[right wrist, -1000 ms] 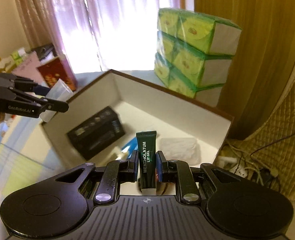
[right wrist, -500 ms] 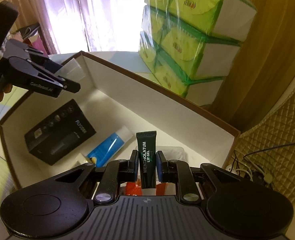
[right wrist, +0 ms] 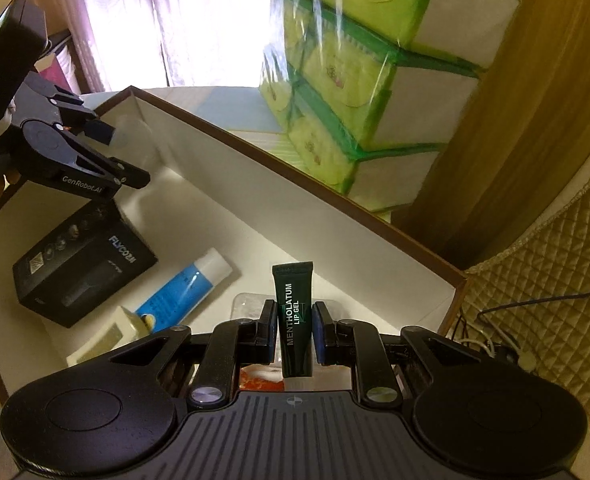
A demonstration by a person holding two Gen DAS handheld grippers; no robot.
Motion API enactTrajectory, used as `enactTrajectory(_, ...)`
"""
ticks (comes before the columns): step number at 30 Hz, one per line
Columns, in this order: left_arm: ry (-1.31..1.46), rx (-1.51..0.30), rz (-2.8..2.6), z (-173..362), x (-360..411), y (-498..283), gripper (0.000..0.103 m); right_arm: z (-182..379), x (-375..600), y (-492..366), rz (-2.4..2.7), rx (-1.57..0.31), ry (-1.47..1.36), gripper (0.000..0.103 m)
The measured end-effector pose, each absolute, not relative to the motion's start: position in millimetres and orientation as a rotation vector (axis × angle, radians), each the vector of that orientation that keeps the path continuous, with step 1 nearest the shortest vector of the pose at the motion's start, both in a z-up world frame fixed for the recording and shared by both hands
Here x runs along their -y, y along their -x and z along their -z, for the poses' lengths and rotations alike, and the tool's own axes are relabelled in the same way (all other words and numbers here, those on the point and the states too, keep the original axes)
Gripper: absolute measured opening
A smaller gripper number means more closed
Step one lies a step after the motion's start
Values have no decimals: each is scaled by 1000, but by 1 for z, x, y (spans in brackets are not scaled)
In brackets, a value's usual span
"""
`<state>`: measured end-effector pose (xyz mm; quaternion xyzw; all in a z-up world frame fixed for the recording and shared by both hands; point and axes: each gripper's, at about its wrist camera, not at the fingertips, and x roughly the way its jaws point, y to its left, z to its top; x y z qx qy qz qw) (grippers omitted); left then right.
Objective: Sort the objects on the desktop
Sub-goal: 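Lower the clear case and lip gel tube into the box and open both grippers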
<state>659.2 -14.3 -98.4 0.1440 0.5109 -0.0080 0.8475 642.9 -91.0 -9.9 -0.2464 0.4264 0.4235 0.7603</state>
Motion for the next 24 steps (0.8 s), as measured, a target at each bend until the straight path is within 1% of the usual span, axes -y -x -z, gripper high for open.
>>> enactTrajectory(5, -315, -1080, 20, 103, 16, -661, 49, 12, 87, -648, -921, -927, 546, 15)
enactTrajectory(8, -316, -1079, 27, 104, 17, -660, 53, 15, 84, -650, -913, -926, 559, 15)
enactTrajectory(10, -314, -1077, 28, 104, 17, -660, 53, 18, 83, -652, -899, -917, 579, 15)
enactTrajectory(15, -307, -1073, 36, 102, 17, -656, 55, 23, 81, -653, -855, -846, 640, 15)
enactTrajectory(17, -301, -1068, 38, 100, 16, -654, 58, 23, 83, -654, -862, -832, 657, 17)
enactTrajectory(19, -297, -1062, 39, 99, 15, -651, 62, 22, 85, -653, -857, -826, 659, 28)
enactTrajectory(20, -294, -1060, 37, 99, 15, -649, 63, 21, 86, -653, -859, -830, 651, 45)
enactTrajectory(21, -290, -1057, 36, 98, 14, -648, 63, 20, 89, -650, -873, -826, 640, 55)
enactTrajectory(24, -269, -1050, 32, 96, 11, -644, 66, 15, 93, -644, -906, -831, 616, 63)
